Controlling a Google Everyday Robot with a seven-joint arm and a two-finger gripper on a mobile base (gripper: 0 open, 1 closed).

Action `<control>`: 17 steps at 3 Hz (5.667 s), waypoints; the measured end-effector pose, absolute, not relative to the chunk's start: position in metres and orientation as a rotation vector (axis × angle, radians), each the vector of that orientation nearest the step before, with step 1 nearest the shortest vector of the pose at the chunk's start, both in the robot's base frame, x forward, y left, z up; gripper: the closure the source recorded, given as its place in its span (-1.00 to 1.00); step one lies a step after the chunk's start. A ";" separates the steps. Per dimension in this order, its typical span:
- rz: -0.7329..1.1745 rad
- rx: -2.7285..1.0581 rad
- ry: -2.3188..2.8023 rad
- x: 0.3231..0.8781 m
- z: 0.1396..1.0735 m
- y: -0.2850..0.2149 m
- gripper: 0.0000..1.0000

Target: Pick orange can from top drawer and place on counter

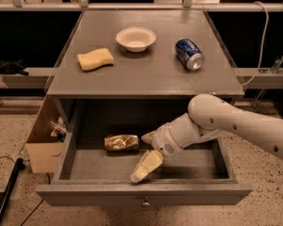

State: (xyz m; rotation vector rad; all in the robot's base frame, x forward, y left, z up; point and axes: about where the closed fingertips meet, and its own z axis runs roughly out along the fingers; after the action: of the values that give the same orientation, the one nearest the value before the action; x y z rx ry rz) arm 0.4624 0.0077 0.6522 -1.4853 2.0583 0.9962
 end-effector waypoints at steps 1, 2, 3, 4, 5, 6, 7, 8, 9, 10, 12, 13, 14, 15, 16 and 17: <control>1.019 -1.498 2.043 0.470 0.691 0.004 -1.00; 1.019 -1.498 2.043 0.470 0.691 0.004 -1.00; 1.030 -1.424 2.046 0.471 0.680 0.005 -1.00; 1.029 -1.324 2.033 0.472 0.676 0.009 -1.00; 1.025 -1.220 2.023 0.472 0.676 0.011 -1.00; 1.019 -1.201 2.022 0.474 0.676 0.010 -1.00; 0.980 -1.235 2.035 0.478 0.675 0.010 -1.00; 0.947 -1.250 2.045 0.484 0.672 0.004 -1.00; 0.914 -1.238 2.056 0.490 0.665 -0.002 -1.00; 0.892 -1.173 2.092 0.492 0.656 -0.005 -1.00; 0.875 -1.094 2.125 0.495 0.644 0.000 -1.00; 0.870 -1.123 2.133 0.492 0.636 0.007 -1.00; 0.824 -1.186 2.088 0.504 0.636 0.040 -1.00; 0.779 -1.212 2.058 0.514 0.639 0.057 -1.00; 0.757 -1.221 2.040 0.518 0.640 0.064 -1.00; 0.726 -1.222 2.017 0.517 0.636 0.063 -1.00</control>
Offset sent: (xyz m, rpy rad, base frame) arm 0.0135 -0.0124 0.0940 -0.0023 -0.0686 0.0322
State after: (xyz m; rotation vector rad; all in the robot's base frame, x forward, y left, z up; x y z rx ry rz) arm 0.5166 0.0628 0.6358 -1.2223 2.0173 0.7260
